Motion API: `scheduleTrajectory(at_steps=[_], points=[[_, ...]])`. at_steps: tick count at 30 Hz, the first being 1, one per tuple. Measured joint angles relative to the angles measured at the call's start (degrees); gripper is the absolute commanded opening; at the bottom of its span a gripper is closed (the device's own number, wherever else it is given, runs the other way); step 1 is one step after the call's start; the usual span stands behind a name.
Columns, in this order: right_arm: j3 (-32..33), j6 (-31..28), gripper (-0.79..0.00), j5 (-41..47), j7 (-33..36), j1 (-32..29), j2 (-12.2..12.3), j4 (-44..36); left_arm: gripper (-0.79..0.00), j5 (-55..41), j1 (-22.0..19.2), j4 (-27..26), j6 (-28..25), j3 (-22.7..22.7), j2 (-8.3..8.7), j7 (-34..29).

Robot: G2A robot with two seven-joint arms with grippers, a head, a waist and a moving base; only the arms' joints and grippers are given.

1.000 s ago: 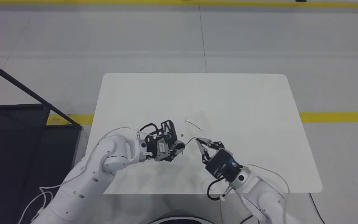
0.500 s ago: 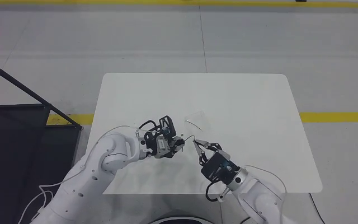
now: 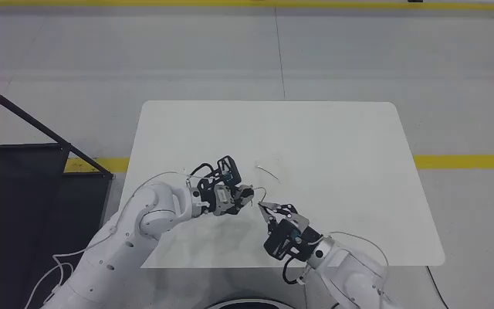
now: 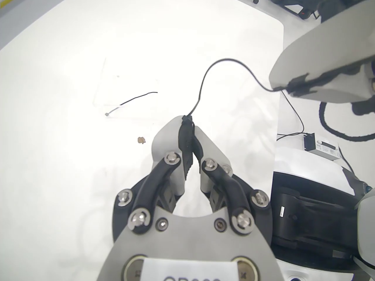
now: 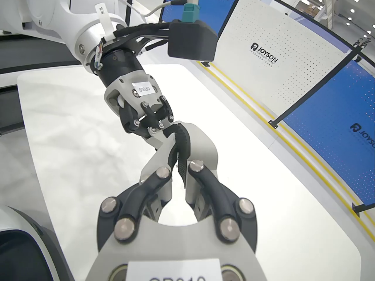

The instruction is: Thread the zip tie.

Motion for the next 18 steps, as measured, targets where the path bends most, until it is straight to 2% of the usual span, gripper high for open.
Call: scheduleTrajectory(at_steps=[18], points=[[-1.4,-6.4,-0.785,-2.3,2.6,1.0,0.1,-0.4,-0.785,-1.1,0.2,0.2,1.3,-0.6,-0.07,-0.3]])
